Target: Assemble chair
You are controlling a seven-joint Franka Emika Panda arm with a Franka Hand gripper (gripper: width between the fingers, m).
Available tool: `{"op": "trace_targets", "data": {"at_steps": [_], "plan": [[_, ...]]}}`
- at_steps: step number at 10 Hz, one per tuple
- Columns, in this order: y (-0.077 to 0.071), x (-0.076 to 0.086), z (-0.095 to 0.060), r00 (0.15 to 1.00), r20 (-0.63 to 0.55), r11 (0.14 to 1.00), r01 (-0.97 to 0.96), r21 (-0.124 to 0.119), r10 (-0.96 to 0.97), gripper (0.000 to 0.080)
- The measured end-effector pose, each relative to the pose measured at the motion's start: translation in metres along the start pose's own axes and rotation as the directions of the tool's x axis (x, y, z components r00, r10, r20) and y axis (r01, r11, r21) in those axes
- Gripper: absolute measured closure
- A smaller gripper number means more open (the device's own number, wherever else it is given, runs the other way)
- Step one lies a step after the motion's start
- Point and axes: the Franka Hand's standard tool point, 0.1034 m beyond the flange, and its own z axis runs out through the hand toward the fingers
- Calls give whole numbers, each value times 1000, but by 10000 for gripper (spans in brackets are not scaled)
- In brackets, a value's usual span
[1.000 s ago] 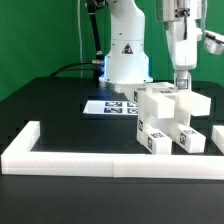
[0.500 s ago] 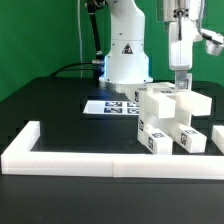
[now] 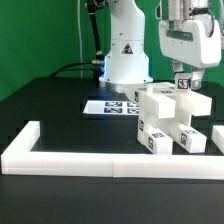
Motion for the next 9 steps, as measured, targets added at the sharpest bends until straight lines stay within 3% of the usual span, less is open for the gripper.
{"op": "trace_targets", "data": {"at_steps": [5,7,9], "plan": [[0,0,0,922,-1,922,387,-1,-387,150],[0,0,0,836,-1,836,549,-1,-549,150],[0,2,0,694,-1,694,720,-2,-720,150]]}}
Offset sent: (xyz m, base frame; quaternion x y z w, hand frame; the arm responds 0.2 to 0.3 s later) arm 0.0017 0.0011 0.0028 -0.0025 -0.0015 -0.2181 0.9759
